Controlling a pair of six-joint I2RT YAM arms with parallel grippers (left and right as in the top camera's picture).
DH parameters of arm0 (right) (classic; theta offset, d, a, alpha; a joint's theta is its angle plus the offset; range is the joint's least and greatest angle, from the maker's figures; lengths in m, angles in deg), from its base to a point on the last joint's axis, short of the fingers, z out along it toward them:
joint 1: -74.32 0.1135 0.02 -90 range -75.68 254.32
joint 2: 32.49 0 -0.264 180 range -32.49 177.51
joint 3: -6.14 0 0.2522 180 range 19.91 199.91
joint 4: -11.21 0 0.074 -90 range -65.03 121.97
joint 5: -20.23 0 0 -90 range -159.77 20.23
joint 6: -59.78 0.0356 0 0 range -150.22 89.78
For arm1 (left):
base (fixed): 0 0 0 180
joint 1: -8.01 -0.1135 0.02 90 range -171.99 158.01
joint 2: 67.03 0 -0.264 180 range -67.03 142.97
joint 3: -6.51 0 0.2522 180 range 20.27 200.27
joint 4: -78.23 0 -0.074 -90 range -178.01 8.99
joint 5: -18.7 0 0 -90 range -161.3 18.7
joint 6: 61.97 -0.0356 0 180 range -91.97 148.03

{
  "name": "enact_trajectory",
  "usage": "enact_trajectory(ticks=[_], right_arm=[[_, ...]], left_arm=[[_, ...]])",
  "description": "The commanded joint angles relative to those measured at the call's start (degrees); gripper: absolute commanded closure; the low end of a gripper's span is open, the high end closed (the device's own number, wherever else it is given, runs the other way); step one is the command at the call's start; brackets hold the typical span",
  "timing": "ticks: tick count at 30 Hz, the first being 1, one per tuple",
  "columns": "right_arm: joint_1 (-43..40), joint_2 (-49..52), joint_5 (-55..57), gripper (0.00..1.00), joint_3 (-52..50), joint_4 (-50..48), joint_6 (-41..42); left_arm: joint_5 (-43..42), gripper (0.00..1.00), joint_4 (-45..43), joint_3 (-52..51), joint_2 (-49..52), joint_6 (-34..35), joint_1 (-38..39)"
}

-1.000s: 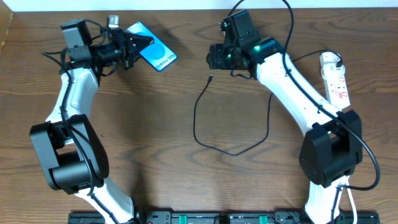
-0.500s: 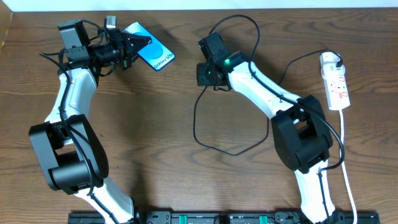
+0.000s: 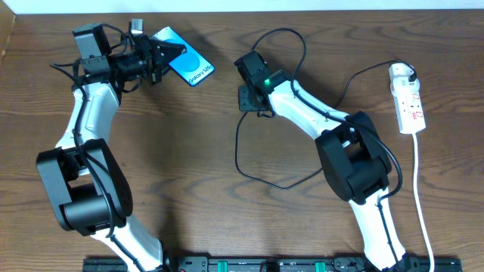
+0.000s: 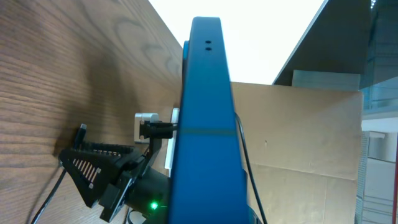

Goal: Plug charger to phone and switch on socket
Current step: 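Lower the right gripper and grasp the USB-C connector end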

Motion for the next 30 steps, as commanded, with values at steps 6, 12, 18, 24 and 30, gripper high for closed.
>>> enact_trajectory(ticks=[6,12,18,24,30], right_arm=[[0.61,0.72,2.05,0.69,0.55,1.05,0.66],[-1.46,0.72,-0.28,0.87,0.55,5.73,-2.58],[-4.68,0.72,-16.24,0.97,0.57,7.26,-24.48],[-8.35,0.72,-19.87,0.95,0.57,13.03,-36.59],[-9.51,0.72,-19.8,0.8,0.55,14.08,-31.54]], left_arm=[[-2.49,0.93,-0.26,0.33,-1.03,0.04,0.09],[-2.49,0.92,-0.24,0.33,-1.03,0.04,0.22],[-2.47,0.92,-0.26,0.33,-1.03,0.04,1.4],[-2.45,0.92,-0.26,0.33,-1.03,0.04,2.58],[-2.45,0.93,-0.26,0.33,-1.03,0.04,2.71]])
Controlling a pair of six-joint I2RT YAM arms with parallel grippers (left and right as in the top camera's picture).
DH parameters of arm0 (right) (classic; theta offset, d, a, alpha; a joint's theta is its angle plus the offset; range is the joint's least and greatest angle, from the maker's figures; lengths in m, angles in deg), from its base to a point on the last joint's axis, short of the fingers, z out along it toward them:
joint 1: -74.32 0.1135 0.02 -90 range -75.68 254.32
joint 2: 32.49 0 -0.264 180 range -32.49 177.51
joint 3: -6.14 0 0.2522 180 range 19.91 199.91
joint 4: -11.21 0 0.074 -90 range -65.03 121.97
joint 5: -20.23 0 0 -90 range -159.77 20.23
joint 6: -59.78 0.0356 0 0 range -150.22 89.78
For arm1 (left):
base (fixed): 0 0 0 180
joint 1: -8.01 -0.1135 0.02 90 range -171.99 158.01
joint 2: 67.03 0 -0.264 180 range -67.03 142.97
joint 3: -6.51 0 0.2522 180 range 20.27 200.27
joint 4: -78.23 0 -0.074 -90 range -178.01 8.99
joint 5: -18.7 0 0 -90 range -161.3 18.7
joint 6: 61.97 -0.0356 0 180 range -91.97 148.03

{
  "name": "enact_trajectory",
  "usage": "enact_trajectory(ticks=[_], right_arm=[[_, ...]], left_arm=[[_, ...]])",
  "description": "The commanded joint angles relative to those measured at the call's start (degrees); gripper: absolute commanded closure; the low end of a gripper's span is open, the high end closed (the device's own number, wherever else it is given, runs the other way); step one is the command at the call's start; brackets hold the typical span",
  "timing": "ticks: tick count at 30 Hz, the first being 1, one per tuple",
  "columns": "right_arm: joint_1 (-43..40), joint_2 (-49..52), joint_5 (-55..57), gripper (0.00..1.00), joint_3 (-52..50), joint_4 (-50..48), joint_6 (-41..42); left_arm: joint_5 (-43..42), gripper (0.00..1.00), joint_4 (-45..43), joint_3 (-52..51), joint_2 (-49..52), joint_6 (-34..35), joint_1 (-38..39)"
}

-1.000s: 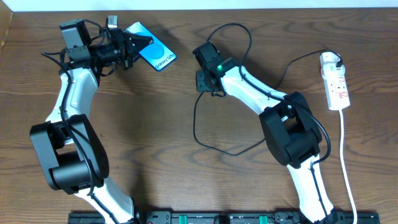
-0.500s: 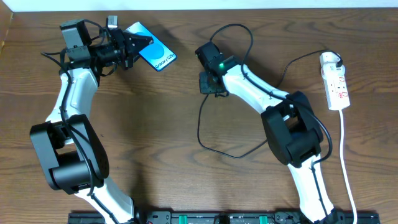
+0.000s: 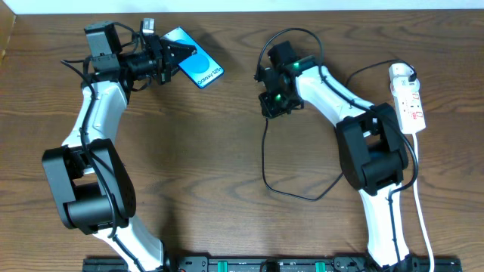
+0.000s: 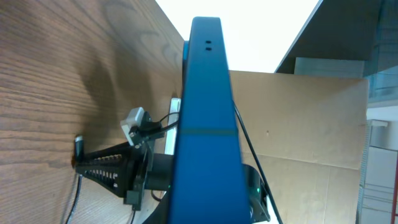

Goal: Plug charger to phone and switch on socket
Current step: 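Lower the right gripper and grasp the USB-C connector end, then lift the connector and carry it toward the phone's bottom port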

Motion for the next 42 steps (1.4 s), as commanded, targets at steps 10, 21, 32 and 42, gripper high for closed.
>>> enact_trajectory(ticks=[10,21,32,42], right_arm=[[0.52,1.2,3.48,0.74,-1.77,0.52,26.34],[2.49,2.71,7.15,0.75,-4.17,-0.52,34.01],[4.37,2.73,12.98,0.79,-4.2,-0.96,35.08],[5.11,2.73,14.38,0.99,-4.2,-1.03,35.01]], left_arm=[[-2.45,0.93,-0.24,0.33,-1.03,0.04,-0.11],[-2.47,0.92,-0.24,0.33,-1.03,0.07,-0.11],[-2.47,0.92,-0.24,0.33,-1.03,0.04,-0.11],[-2.47,0.93,-0.24,0.33,-1.03,0.04,-0.11]])
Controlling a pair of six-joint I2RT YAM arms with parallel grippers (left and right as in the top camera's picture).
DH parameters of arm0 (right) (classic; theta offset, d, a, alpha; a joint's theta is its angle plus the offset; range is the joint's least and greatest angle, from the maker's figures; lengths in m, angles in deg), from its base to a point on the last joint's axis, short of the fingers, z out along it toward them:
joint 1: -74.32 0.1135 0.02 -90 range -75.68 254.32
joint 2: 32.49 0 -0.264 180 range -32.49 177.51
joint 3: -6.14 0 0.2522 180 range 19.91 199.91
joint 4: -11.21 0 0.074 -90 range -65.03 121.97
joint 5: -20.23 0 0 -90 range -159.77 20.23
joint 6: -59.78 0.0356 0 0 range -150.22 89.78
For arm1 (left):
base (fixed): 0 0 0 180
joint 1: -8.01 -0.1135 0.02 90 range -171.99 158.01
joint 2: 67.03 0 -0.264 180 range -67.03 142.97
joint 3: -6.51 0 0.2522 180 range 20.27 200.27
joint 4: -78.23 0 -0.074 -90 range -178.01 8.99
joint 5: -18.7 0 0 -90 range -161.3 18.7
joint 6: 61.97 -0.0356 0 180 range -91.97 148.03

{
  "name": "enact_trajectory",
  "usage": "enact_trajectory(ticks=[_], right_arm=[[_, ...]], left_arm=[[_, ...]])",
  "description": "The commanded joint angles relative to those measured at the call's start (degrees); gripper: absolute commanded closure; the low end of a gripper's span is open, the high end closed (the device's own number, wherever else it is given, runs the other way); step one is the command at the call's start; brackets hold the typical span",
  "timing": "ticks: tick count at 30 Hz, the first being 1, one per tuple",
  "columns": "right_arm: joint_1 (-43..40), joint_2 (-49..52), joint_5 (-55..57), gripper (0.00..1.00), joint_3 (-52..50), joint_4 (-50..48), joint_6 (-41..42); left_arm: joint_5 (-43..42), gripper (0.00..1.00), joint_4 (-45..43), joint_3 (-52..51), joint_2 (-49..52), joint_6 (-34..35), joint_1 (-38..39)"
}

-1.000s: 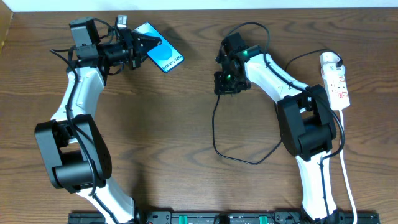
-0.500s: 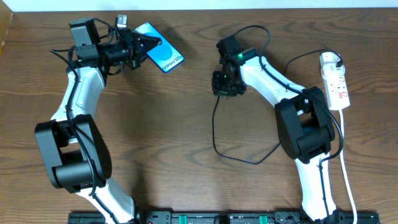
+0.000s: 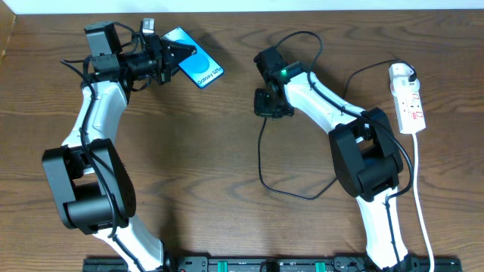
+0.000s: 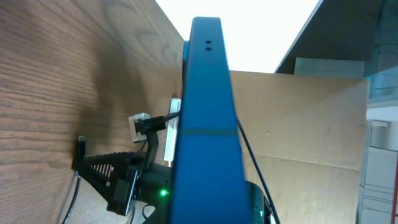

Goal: Plug charger to phone and switch on socket
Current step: 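Lift the connector and carry it toward the phone's bottom port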

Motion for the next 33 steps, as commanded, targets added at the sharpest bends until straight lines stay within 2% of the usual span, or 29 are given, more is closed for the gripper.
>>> enact_trajectory(ticks=[1,7,11,13,20,24,33], right_arm=[[0.5,3.93,1.97,0.99,-2.89,0.11,0.04],[-0.85,3.15,-7.39,0.99,-1.99,-2.62,-10.51],[-3.78,0.39,-27.96,0.99,-1.68,-5.05,-23.54],[-5.42,-1.33,-36.11,0.99,-1.68,-5.81,-27.23],[-9.79,-8.76,-48.33,0.99,-1.68,-5.07,-34.18],[-10.99,-12.85,-52.83,0.99,-1.68,-4.24,-34.84],[-10.29,-16.9,-58.77,0.99,-1.68,-3.45,-35.71]], left_arm=[[-2.45,0.92,-0.24,0.33,-1.03,0.04,-0.09],[-2.43,0.93,-0.24,0.33,-1.03,0.07,-0.09],[-2.45,0.92,-0.26,0.33,-1.03,0.07,-0.09],[-2.49,0.92,-0.26,0.33,-1.03,0.07,-0.09],[-5.49,0.93,-2.21,0.33,-1.05,0.07,-0.07],[-8.98,0.93,-8.68,0.33,-1.05,1.27,0.07],[-8.61,0.93,-30.91,0.33,-1.05,16.15,2.8]])
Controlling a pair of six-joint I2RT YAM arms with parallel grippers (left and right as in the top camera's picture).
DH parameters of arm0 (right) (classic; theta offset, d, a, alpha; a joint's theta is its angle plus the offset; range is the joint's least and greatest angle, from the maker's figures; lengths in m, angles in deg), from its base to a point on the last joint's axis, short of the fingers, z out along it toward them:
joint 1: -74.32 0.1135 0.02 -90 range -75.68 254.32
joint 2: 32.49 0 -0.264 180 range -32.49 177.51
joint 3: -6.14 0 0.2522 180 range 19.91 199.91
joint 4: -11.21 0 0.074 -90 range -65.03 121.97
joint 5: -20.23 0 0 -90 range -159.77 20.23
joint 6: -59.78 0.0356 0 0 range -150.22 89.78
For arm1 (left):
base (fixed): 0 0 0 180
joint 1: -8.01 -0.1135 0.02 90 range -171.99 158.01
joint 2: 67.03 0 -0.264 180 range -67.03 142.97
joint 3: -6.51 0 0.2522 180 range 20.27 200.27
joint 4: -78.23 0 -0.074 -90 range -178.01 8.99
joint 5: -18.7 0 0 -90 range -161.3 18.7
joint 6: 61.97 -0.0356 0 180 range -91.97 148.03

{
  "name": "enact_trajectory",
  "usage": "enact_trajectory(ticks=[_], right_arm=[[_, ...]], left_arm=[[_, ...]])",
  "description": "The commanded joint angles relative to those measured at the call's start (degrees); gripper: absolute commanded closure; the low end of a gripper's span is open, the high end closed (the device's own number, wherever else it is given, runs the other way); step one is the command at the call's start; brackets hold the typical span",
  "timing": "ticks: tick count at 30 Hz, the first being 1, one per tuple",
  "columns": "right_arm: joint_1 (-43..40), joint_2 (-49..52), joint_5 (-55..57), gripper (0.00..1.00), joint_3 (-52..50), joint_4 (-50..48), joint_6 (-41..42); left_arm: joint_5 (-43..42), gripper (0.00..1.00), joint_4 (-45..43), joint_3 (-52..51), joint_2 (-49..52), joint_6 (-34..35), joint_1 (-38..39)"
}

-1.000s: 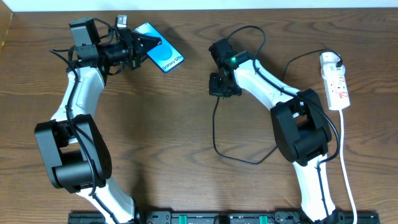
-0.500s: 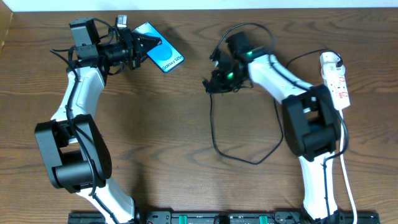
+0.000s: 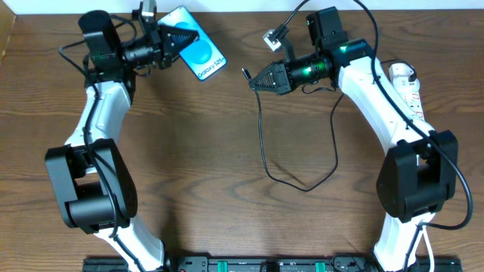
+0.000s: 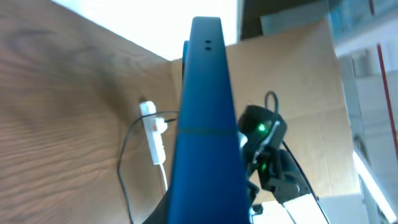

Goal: Plug charger to phone and switch on socket
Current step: 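Lift the connector and carry it toward the phone's bottom port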

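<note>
The blue phone [image 3: 198,53] is held off the table at the back left, with my left gripper [image 3: 172,38] shut on it. In the left wrist view its blue edge [image 4: 205,124] with two small holes points up the middle of the frame. My right gripper [image 3: 255,80] is raised, lies level and points left toward the phone, a short gap away. It is shut on the black charger cable [image 3: 261,136] near its plug end; the cable hangs down and loops on the table. The white socket strip [image 3: 402,75] lies at the right, partly behind my right arm.
The wooden table [image 3: 189,189] runs to a back edge just behind the phone. The cable's slack loop [image 3: 302,185] lies mid-table. A white lead [image 3: 425,227] runs from the socket strip down the right side. A cardboard wall [image 4: 292,74] stands beyond the table.
My right gripper has come up off the table and turned level, pointing left at the phone with the cable in it. My left gripper has raised and tilted the phone slightly.
First my left gripper held the phone at the back left while my right gripper was down at the cable in the middle. At the following two moments the right gripper stayed low there with the cable. Now it holds the cable end raised near the phone.
</note>
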Motion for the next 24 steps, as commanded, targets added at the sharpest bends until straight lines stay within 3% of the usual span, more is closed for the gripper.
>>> enact_trajectory(ticks=[1,5,24], right_arm=[[0.48,-1.11,-4.07,0.99,0.17,0.48,-1.64],[0.52,-1.9,-3.52,0.99,0.17,0.2,-1.68],[4.96,-3.28,0.2,0.99,0.17,-0.61,-2.97]], left_arm=[[-0.94,0.93,-6.03,0.76,-1.05,9.53,1.25],[2.6,0.93,-6.67,0.76,-1.05,13.57,1.25],[1.25,0.92,-6.62,0.76,-1.05,13.51,1.25]])
